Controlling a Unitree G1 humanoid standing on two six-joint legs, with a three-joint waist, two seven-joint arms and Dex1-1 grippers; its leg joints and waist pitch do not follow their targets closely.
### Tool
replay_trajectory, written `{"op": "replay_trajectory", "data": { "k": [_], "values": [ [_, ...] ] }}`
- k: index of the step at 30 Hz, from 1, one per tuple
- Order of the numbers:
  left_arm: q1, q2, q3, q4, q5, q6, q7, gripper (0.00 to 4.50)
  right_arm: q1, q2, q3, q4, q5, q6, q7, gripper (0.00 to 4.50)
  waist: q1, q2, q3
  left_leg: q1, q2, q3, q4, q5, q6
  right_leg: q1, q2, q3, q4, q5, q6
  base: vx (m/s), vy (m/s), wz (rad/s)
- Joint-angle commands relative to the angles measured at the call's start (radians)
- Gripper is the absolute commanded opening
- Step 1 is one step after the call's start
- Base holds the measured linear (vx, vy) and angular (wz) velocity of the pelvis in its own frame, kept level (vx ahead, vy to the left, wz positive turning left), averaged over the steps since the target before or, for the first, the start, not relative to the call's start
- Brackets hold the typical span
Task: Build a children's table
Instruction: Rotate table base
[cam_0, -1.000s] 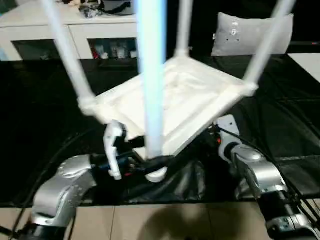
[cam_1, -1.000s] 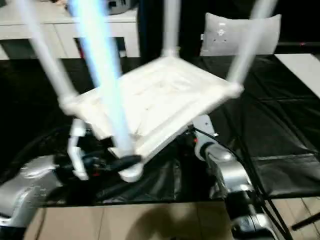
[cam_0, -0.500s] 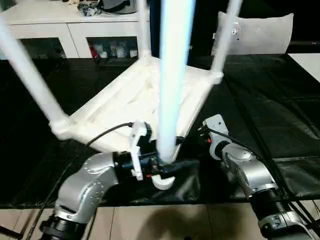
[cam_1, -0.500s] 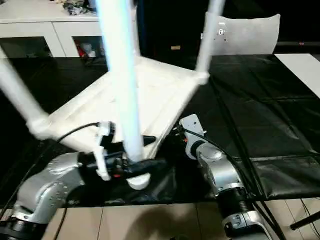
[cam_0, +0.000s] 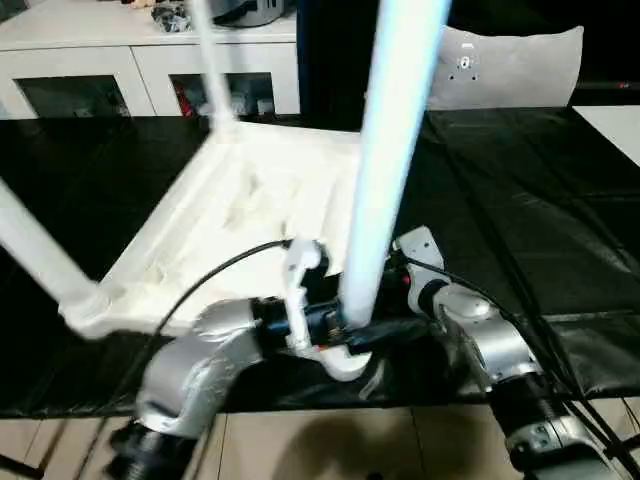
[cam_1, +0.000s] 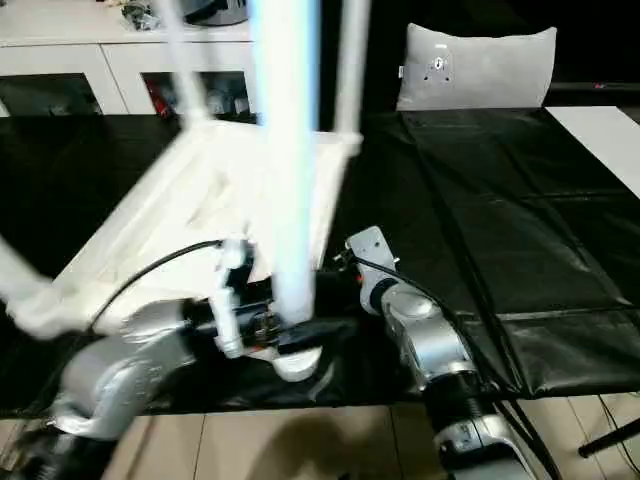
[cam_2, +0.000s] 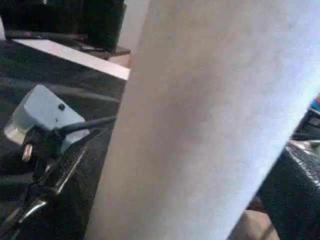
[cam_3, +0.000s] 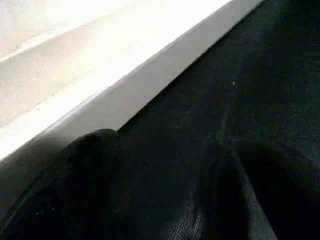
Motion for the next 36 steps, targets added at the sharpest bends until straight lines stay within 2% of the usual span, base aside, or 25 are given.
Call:
{"op": "replay_trajectory", "data": {
  "k": [1, 2, 5, 6, 9, 11, 13, 14, 15, 18, 19, 22, 25, 28, 29, 30, 31, 32, 34, 36],
  "values": [
    [-0.028, -0.013, -0.005, 0.031, 0.053, -0.055, 0.047, 4.46, -0.023, 0.022, 0.016, -0.002, -0.002, -0.007, -0.008, 4.50, 0.008, -0.014, -0.060, -0.025, 0.032, 0.009, -0.085, -0.092, 0.061, 0.072, -0.054, 0.055, -0.077, -0.287, -0.187, 0.000, 0.000, 0.00],
    [-0.043, -0.015, 0.008, 0.071, 0.095, -0.095, 0.089, 4.46, -0.021, 0.002, 0.000, 0.010, -0.020, -0.008, -0.043, 4.50, 0.008, -0.009, -0.060, -0.024, 0.031, 0.008, -0.085, -0.090, 0.062, 0.071, -0.052, 0.055, -0.078, -0.286, -0.183, 0.000, 0.000, 0.00],
    [-0.059, -0.020, 0.025, 0.107, 0.133, -0.126, 0.141, 4.46, -0.012, -0.016, -0.020, 0.016, -0.029, -0.027, -0.066, 4.50, 0.010, -0.011, -0.062, -0.023, 0.030, 0.009, -0.085, -0.090, 0.058, 0.072, -0.051, 0.054, -0.079, -0.292, -0.173, 0.000, 0.000, 0.00],
    [-0.076, -0.029, 0.047, 0.139, 0.154, -0.157, 0.178, 4.46, 0.008, -0.026, -0.052, -0.006, -0.003, -0.022, -0.059, 4.50, 0.012, -0.008, -0.062, -0.023, 0.032, 0.008, -0.085, -0.089, 0.056, 0.071, -0.054, 0.054, -0.077, -0.289, -0.174, 0.000, 0.000, 0.00],
    [-0.112, -0.045, 0.083, 0.202, 0.192, -0.196, 0.257, 4.46, 0.046, -0.042, -0.108, -0.042, 0.023, -0.039, -0.076, 4.50, 0.019, -0.012, -0.062, -0.018, 0.030, 0.012, -0.085, -0.110, 0.059, 0.068, -0.050, 0.055, -0.084, -0.303, -0.166, 0.000, 0.000, 0.00],
    [-0.114, -0.042, 0.083, 0.205, 0.192, -0.202, 0.248, 4.46, 0.076, -0.058, -0.133, -0.081, 0.040, -0.068, -0.057, 4.50, 0.022, -0.007, -0.062, -0.020, 0.031, 0.010, -0.086, -0.119, 0.060, 0.070, -0.052, 0.054, -0.084, -0.314, -0.153, 0.000, 0.000, 0.00],
    [-0.110, -0.038, 0.078, 0.196, 0.187, -0.197, 0.233, 4.46, 0.089, -0.063, -0.139, -0.103, 0.051, -0.057, -0.042, 4.50, 0.020, -0.012, -0.063, -0.025, 0.030, 0.010, -0.086, -0.115, 0.065, 0.072, -0.052, 0.053, -0.084, -0.315, -0.151, 0.000, 0.000, 0.00],
    [-0.097, -0.026, 0.063, 0.182, 0.179, -0.199, 0.194, 4.46, 0.113, -0.074, -0.151, -0.150, 0.072, -0.025, -0.025, 4.50, 0.018, -0.012, -0.061, -0.026, 0.028, 0.010, -0.087, -0.117, 0.072, 0.072, -0.050, 0.053, -0.087, -0.323, -0.151, 0.000, 0.000, 0.00],
    [-0.087, -0.015, 0.050, 0.172, 0.172, -0.200, 0.166, 4.46, 0.132, -0.086, -0.156, -0.182, 0.090, -0.022, -0.003, 4.50, 0.019, -0.013, -0.062, -0.024, 0.029, 0.011, -0.086, -0.118, 0.076, 0.070, -0.051, 0.054, -0.087, -0.325, -0.152, 0.000, 0.000, 0.00],
    [-0.064, 0.013, 0.035, 0.151, 0.150, -0.191, 0.106, 4.46, 0.171, -0.113, -0.159, -0.252, 0.126, -0.011, 0.072, 4.50, 0.021, -0.011, -0.063, -0.025, 0.034, 0.009, -0.087, -0.104, 0.097, 0.069, -0.052, 0.055, -0.083, -0.296, -0.163, 0.000, 0.000, 0.00],
    [-0.064, 0.015, 0.035, 0.151, 0.150, -0.192, 0.104, 4.46, 0.172, -0.115, -0.158, -0.254, 0.125, -0.012, 0.073, 4.50, 0.020, -0.011, -0.063, -0.025, 0.034, 0.009, -0.087, -0.102, 0.097, 0.067, -0.052, 0.054, -0.082, -0.292, -0.168, 0.000, 0.000, 0.00],
    [-0.043, 0.092, 0.049, 0.160, 0.141, -0.200, 0.021, 4.46, 0.227, -0.161, -0.155, -0.340, 0.134, -0.027, 0.126, 4.50, 0.022, -0.011, -0.060, -0.022, 0.034, 0.011, -0.090, -0.122, 0.092, 0.065, -0.051, 0.055, -0.085, -0.313, -0.168, 0.000, 0.000, 0.00],
    [-0.046, 0.137, 0.070, 0.177, 0.134, -0.192, -0.024, 4.46, 0.246, -0.187, -0.150, -0.378, 0.143, -0.028, 0.167, 4.50, 0.020, -0.009, -0.056, -0.021, 0.034, 0.011, -0.093, -0.145, 0.087, 0.063, -0.050, 0.054, -0.088, -0.345, -0.158, 0.000, 0.000, 0.00],
    [-0.061, 0.199, 0.099, 0.223, 0.136, -0.197, -0.080, 4.46, 0.276, -0.227, -0.130, -0.433, 0.153, -0.014, 0.229, 4.50, 0.019, -0.016, -0.047, -0.020, 0.033, 0.012, -0.097, -0.171, 0.088, 0.058, -0.049, 0.057, -0.095, -0.399, -0.134, 0.000, 0.000, 0.00],
    [-0.071, 0.223, 0.106, 0.243, 0.137, -0.204, -0.104, 4.18, 0.285, -0.242, -0.123, -0.452, 0.155, -0.009, 0.253, 4.50, 0.019, -0.014, -0.047, -0.019, 0.032, 0.011, -0.098, -0.176, 0.087, 0.058, -0.049, 0.056, -0.094, -0.408, -0.131, 0.000, 0.000, 0.00],
    [-0.087, 0.252, 0.113, 0.272, 0.142, -0.218, -0.129, 4.10, 0.293, -0.260, -0.114, -0.473, 0.159, -0.008, 0.283, 4.50, 0.018, -0.018, -0.042, -0.021, 0.030, 0.011, -0.100, -0.177, 0.090, 0.059, -0.048, 0.056, -0.096, -0.425, -0.118, 0.000, 0.000, 0.00],
    [-0.095, 0.267, 0.115, 0.285, 0.145, -0.225, -0.143, 4.08, 0.297, -0.268, -0.110, -0.483, 0.160, -0.007, 0.297, 4.50, 0.018, -0.018, -0.041, -0.019, 0.029, 0.011, -0.100, -0.176, 0.092, 0.055, -0.048, 0.058, -0.098, -0.433, -0.109, 0.000, 0.000, 0.00],
    [-0.104, 0.292, 0.110, 0.300, 0.146, -0.231, -0.169, 4.08, 0.302, -0.280, -0.106, -0.500, 0.162, 0.000, 0.309, 4.50, 0.018, -0.015, -0.038, -0.020, 0.031, 0.009, -0.102, -0.170, 0.091, 0.055, -0.049, 0.058, -0.098, -0.425, -0.111, 0.000, 0.000, 0.00],
    [-0.115, 0.324, 0.100, 0.323, 0.167, -0.253, -0.195, 3.80, 0.307, -0.295, -0.101, -0.519, 0.165, 0.010, 0.323, 4.50, 0.017, -0.016, -0.037, -0.019, 0.033, 0.009, -0.103, -0.165, 0.089, 0.054, -0.049, 0.060, -0.095, -0.401, -0.120, 0.000, 0.000, 0.00],
    [-0.122, 0.347, 0.092, 0.329, 0.179, -0.252, -0.218, 3.65, 0.308, -0.304, -0.098, -0.530, 0.168, 0.012, 0.332, 4.50, 0.018, -0.017, -0.039, -0.021, 0.037, 0.009, -0.103, -0.119, 0.092, 0.057, -0.051, 0.063, -0.083, -0.303, -0.160, 0.000, 0.000, 0.00]
  ]
}}
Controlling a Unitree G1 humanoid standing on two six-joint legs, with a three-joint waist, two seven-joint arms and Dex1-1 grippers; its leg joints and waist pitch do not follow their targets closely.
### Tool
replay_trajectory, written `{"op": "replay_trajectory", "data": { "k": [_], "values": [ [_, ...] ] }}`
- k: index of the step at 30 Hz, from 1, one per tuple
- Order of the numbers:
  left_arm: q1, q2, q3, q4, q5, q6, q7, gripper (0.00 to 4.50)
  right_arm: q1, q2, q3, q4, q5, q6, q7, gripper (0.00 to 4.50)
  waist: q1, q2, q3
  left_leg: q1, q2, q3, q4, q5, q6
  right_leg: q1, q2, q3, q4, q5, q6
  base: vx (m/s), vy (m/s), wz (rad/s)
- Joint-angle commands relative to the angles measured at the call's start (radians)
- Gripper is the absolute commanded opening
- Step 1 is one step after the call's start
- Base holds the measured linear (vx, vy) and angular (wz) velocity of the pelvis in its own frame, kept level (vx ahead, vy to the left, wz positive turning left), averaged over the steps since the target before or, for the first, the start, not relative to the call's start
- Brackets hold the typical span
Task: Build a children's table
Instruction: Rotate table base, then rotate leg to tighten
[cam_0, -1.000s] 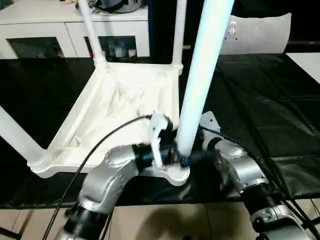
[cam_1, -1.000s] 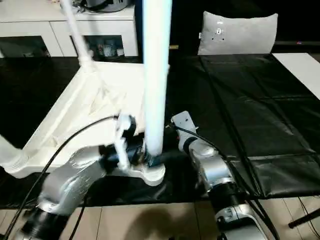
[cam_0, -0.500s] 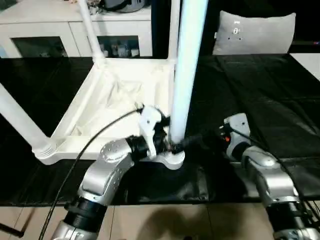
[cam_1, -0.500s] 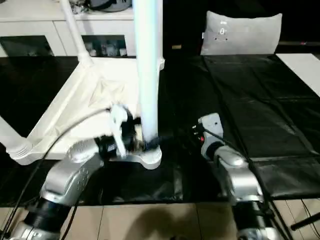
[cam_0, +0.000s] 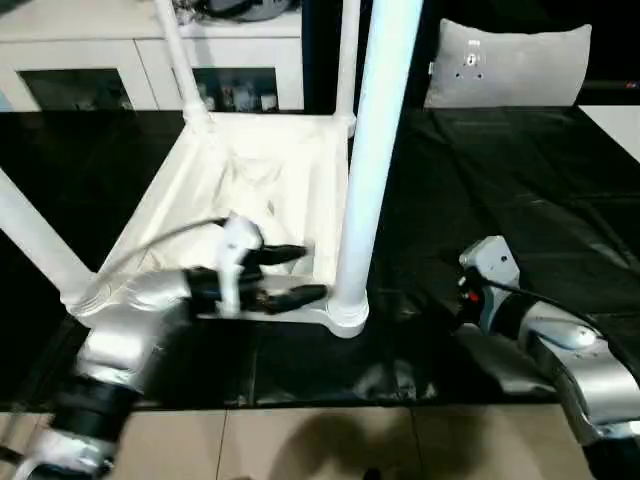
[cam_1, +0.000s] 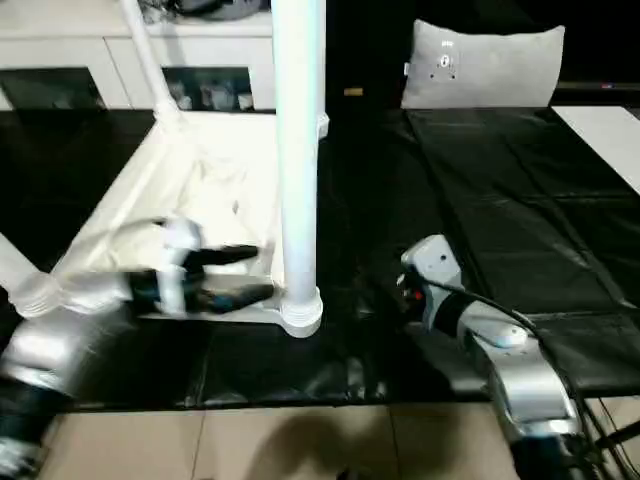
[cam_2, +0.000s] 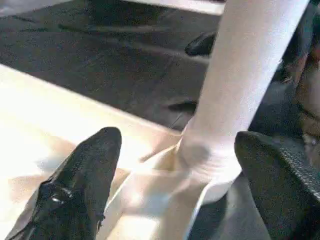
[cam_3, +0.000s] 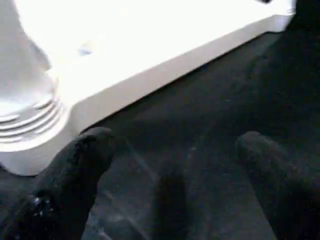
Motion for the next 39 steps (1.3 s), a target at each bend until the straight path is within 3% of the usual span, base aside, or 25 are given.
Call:
{"op": "replay_trajectory", "data": {
  "k": [1, 2, 3, 6, 12, 20, 21, 28, 31, 32, 39],
  "values": [
    [-0.014, 0.008, -0.014, 0.003, 0.016, -0.007, -0.019, 3.66, -0.003, -0.012, 0.007, -0.022, 0.016, 0.009, 0.009, 4.50, 0.004, -0.006, -0.050, -0.020, 0.037, -0.004, -0.092, -0.124, 0.088, 0.065, -0.050, 0.055, -0.080, -0.301, -0.165, 0.000, 0.000, 0.00],
    [-0.022, 0.026, -0.021, 0.019, 0.032, -0.021, -0.039, 3.62, 0.002, -0.015, 0.008, -0.035, 0.021, 0.011, 0.018, 4.50, 0.005, 0.000, -0.045, -0.021, 0.037, -0.002, -0.091, -0.104, 0.092, 0.064, -0.050, 0.057, -0.075, -0.256, -0.188, 0.000, 0.000, 0.00],
    [-0.035, 0.045, -0.032, 0.037, 0.053, -0.036, -0.061, 3.34, 0.010, -0.018, 0.009, -0.050, 0.026, 0.016, 0.027, 4.50, 0.006, -0.002, -0.048, -0.017, 0.035, 0.001, -0.089, -0.095, 0.103, 0.066, -0.049, 0.059, -0.075, -0.232, -0.199, 0.000, 0.000, 0.00],
    [-0.068, 0.060, -0.043, 0.078, 0.062, -0.053, -0.098, 3.19, 0.021, -0.025, 0.019, -0.071, 0.027, 0.024, 0.044, 4.50, 0.008, -0.002, -0.042, -0.016, 0.035, 0.004, -0.091, -0.097, 0.107, 0.065, -0.052, 0.059, -0.076, -0.228, -0.215, 0.000, 0.000, 0.00],
    [-0.105, 0.081, -0.083, 0.148, 0.141, -0.133, -0.124, 2.57, 0.034, -0.035, 0.027, -0.103, 0.035, 0.041, 0.065, 4.50, 0.009, -0.003, -0.037, -0.017, 0.038, 0.003, -0.094, -0.086, 0.107, 0.068, -0.053, 0.060, -0.077, -0.221, -0.216, 0.000, 0.000, 0.00],
    [-0.122, 0.111, -0.087, 0.179, 0.145, -0.105, -0.176, 2.57, 0.046, -0.050, 0.031, -0.120, 0.040, 0.052, 0.078, 4.50, 0.008, -0.001, -0.035, -0.013, 0.040, 0.004, -0.095, -0.052, 0.114, 0.067, -0.055, 0.061, -0.070, -0.149, -0.258, 0.000, 0.000, 0.00],
    [-0.122, 0.112, -0.085, 0.181, 0.144, -0.105, -0.180, 2.82, 0.047, -0.050, 0.032, -0.123, 0.039, 0.052, 0.077, 4.50, 0.008, -0.002, -0.035, -0.014, 0.040, 0.005, -0.094, -0.046, 0.117, 0.069, -0.055, 0.061, -0.069, -0.139, -0.263, 0.000, 0.000, 0.00],
    [-0.129, 0.116, -0.100, 0.220, 0.199, -0.160, -0.163, 3.39, 0.062, -0.064, 0.045, -0.152, 0.053, 0.065, 0.105, 4.50, 0.009, -0.003, -0.034, -0.012, 0.042, 0.005, -0.096, -0.059, 0.120, 0.069, -0.056, 0.061, -0.072, -0.154, -0.263, 0.000, 0.000, 0.00],
    [-0.131, 0.121, -0.109, 0.232, 0.213, -0.171, -0.170, 3.39, 0.068, -0.076, 0.049, -0.166, 0.063, 0.073, 0.130, 4.50, 0.010, -0.004, -0.034, -0.012, 0.043, 0.005, -0.097, -0.070, 0.119, 0.070, -0.057, 0.062, -0.075, -0.172, -0.258, 0.000, 0.000, 0.00],
    [-0.133, 0.119, -0.106, 0.240, 0.216, -0.182, -0.169, 3.14, 0.073, -0.085, 0.049, -0.186, 0.089, 0.080, 0.161, 4.50, 0.011, -0.003, -0.033, -0.013, 0.044, 0.005, -0.097, -0.077, 0.117, 0.070, -0.059, 0.062, -0.076, -0.186, -0.254, 0.000, 0.000, 0.00],
    [-0.143, 0.112, -0.103, 0.265, 0.233, -0.213, -0.173, 2.71, 0.094, -0.123, 0.064, -0.259, 0.168, 0.117, 0.268, 4.50, 0.012, -0.008, -0.035, -0.013, 0.044, 0.005, -0.097, -0.085, 0.120, 0.070, -0.059, 0.063, -0.079, -0.208, -0.243, 0.000, 0.000, 0.00]
  ]
}}
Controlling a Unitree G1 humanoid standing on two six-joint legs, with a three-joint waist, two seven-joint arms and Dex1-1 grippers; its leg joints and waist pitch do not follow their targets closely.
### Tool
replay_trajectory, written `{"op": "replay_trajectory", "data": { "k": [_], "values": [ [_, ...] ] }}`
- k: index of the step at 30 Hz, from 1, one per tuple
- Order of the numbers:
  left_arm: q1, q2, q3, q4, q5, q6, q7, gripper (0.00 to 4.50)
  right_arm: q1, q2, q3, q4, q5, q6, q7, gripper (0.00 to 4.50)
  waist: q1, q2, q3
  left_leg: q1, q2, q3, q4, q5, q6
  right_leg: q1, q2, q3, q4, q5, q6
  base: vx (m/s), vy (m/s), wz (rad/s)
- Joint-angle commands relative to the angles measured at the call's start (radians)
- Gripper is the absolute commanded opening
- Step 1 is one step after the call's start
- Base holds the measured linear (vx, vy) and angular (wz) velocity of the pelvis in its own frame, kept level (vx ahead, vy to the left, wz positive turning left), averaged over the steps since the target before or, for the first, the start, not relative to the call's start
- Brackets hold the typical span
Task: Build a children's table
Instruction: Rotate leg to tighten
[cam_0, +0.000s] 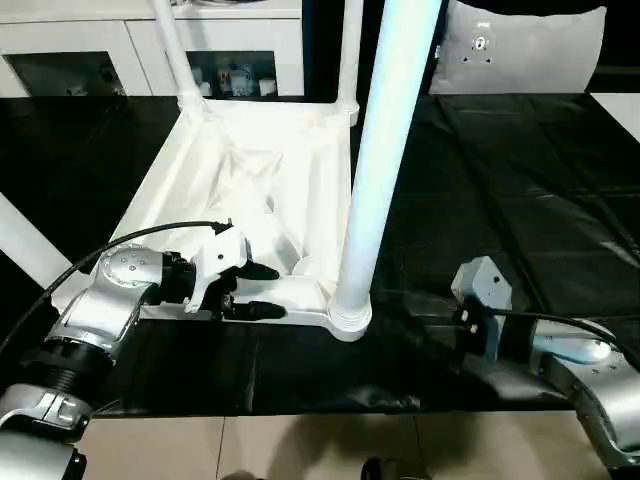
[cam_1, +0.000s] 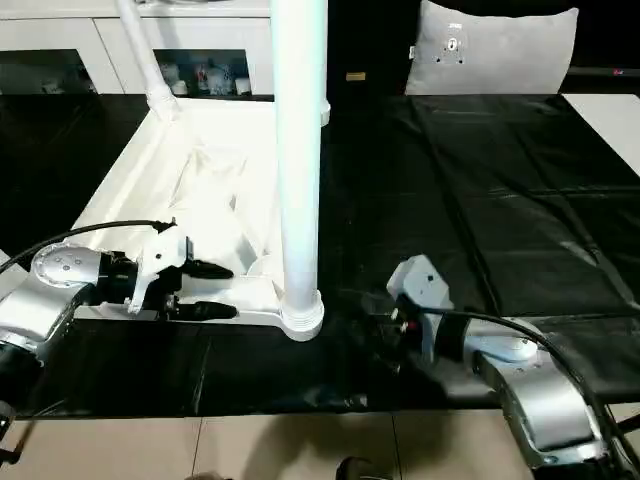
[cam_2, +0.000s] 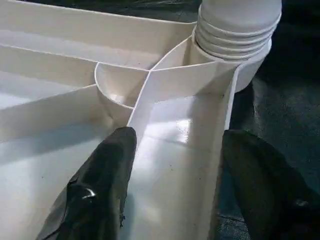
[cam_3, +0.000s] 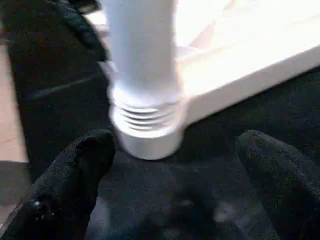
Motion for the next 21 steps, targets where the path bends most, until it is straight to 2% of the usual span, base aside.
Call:
{"op": "replay_trajectory", "data": {
  "k": [1, 4, 5, 9, 10, 13, 21],
  "values": [
    [-0.015, 0.010, -0.005, 0.021, 0.026, -0.008, 0.004, 2.69, 0.006, -0.013, 0.006, -0.041, 0.035, 0.022, 0.032, 4.50, 0.008, -0.006, -0.052, -0.016, 0.045, -0.001, -0.077, -0.082, 0.116, 0.075, -0.060, 0.061, -0.065, -0.205, -0.236, 0.000, 0.000, 0.00],
    [-0.020, 0.010, -0.006, 0.034, 0.034, -0.016, 0.005, 2.66, 0.010, -0.019, 0.006, -0.060, 0.049, 0.031, 0.047, 4.50, 0.009, -0.006, -0.052, -0.015, 0.045, -0.001, -0.077, -0.079, 0.113, 0.073, -0.060, 0.061, -0.066, -0.208, -0.235, 0.000, 0.000, 0.00],
    [-0.021, 0.011, -0.007, 0.038, 0.035, -0.013, 0.002, 2.38, 0.009, -0.019, 0.006, -0.059, 0.049, 0.031, 0.047, 4.50, 0.010, -0.005, -0.052, -0.014, 0.045, 0.000, -0.078, -0.078, 0.107, 0.072, -0.060, 0.060, -0.066, -0.215, -0.234, 0.000, 0.000, 0.00],
    [-0.025, 0.018, -0.012, 0.047, 0.045, -0.014, -0.004, 2.27, 0.007, -0.024, 0.004, -0.058, 0.054, 0.033, 0.049, 4.50, 0.013, -0.006, -0.053, -0.015, 0.043, -0.001, -0.078, -0.084, 0.096, 0.073, -0.061, 0.060, -0.068, -0.234, -0.227, 0.000, 0.000, 0.00],
    [-0.026, 0.019, -0.012, 0.051, 0.049, -0.016, -0.005, 2.02, 0.008, -0.027, 0.003, -0.059, 0.057, 0.034, 0.052, 4.50, 0.013, -0.006, -0.053, -0.014, 0.043, 0.000, -0.078, -0.086, 0.094, 0.073, -0.060, 0.061, -0.069, -0.237, -0.224, 0.000, 0.000, 0.00],
    [-0.029, 0.024, -0.013, 0.059, 0.053, -0.022, -0.010, 1.89, 0.009, -0.031, 0.003, -0.058, 0.059, 0.038, 0.057, 4.50, 0.014, -0.007, -0.053, -0.015, 0.041, 0.000, -0.078, -0.086, 0.093, 0.073, -0.060, 0.060, -0.070, -0.249, -0.216, 0.000, 0.000, 0.00],
    [-0.029, 0.039, -0.019, 0.068, 0.066, -0.018, -0.024, 1.17, 0.011, -0.038, 0.008, -0.058, 0.064, 0.044, 0.049, 4.50, 0.018, -0.007, -0.051, -0.015, 0.042, 0.000, -0.080, -0.097, 0.087, 0.072, -0.060, 0.060, -0.073, -0.278, -0.203, 0.000, 0.000, 0.00]
  ]
}}
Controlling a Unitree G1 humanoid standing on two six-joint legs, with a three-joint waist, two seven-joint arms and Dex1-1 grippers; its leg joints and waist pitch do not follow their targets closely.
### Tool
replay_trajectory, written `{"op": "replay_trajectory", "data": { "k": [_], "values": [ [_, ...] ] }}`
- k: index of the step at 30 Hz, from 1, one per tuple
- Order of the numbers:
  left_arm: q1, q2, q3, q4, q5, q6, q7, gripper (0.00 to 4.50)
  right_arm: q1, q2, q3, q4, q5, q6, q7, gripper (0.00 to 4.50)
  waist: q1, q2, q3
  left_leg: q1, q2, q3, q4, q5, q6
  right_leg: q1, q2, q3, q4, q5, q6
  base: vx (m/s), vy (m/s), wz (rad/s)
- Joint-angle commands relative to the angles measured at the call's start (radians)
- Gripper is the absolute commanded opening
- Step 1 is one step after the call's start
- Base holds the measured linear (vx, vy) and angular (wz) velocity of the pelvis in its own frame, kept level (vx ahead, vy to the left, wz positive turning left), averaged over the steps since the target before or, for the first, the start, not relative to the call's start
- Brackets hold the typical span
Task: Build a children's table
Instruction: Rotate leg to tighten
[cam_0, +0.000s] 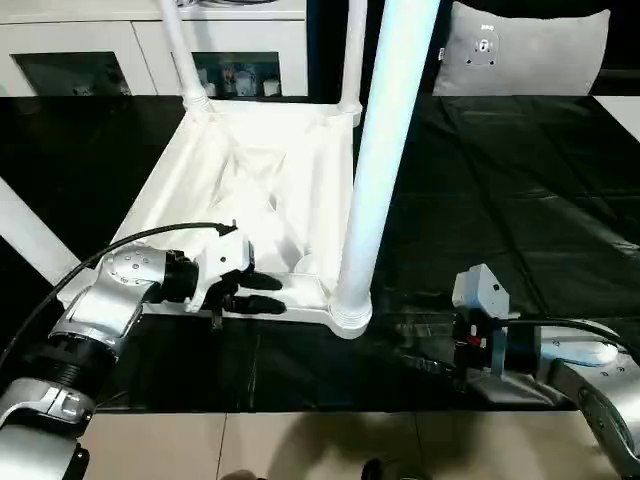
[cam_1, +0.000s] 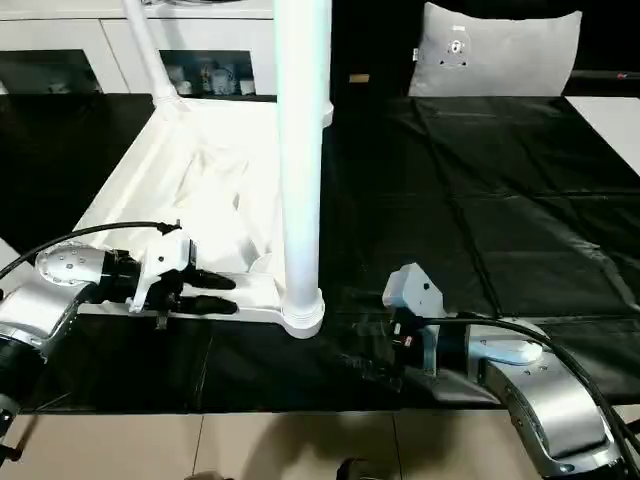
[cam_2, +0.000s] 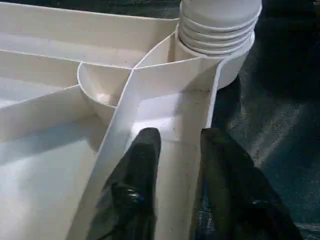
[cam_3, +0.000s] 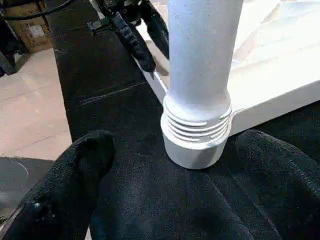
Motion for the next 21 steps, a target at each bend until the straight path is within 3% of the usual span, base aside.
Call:
{"op": "replay_trajectory", "data": {
  "k": [1, 13, 21],
  "values": [
    [-0.007, 0.041, 0.000, 0.033, 0.050, 0.012, 0.011, 1.08, 0.008, -0.011, 0.000, -0.012, 0.011, 0.009, 0.001, 4.50, 0.007, -0.007, -0.051, -0.017, 0.041, 0.000, -0.080, -0.101, 0.089, 0.072, -0.060, 0.060, -0.074, -0.286, -0.198, 0.000, 0.000, 0.00],
    [-0.002, 0.034, -0.001, 0.003, 0.042, 0.064, 0.018, 0.06, -0.001, -0.009, -0.004, 0.007, -0.001, -0.003, -0.008, 4.50, 0.010, -0.009, -0.047, -0.013, 0.040, 0.000, -0.085, -0.144, 0.071, 0.065, -0.059, 0.059, -0.087, -0.394, -0.158, 0.000, 0.000, 0.00],
    [0.015, 0.003, 0.023, -0.056, -0.004, 0.127, 0.026, 0.02, 0.000, -0.008, -0.006, 0.008, -0.001, -0.005, -0.013, 4.50, 0.017, -0.005, -0.049, -0.015, 0.042, 0.001, -0.082, -0.100, 0.083, 0.066, -0.058, 0.060, -0.073, -0.275, -0.202, 0.000, 0.000, 0.00]
  ]
}}
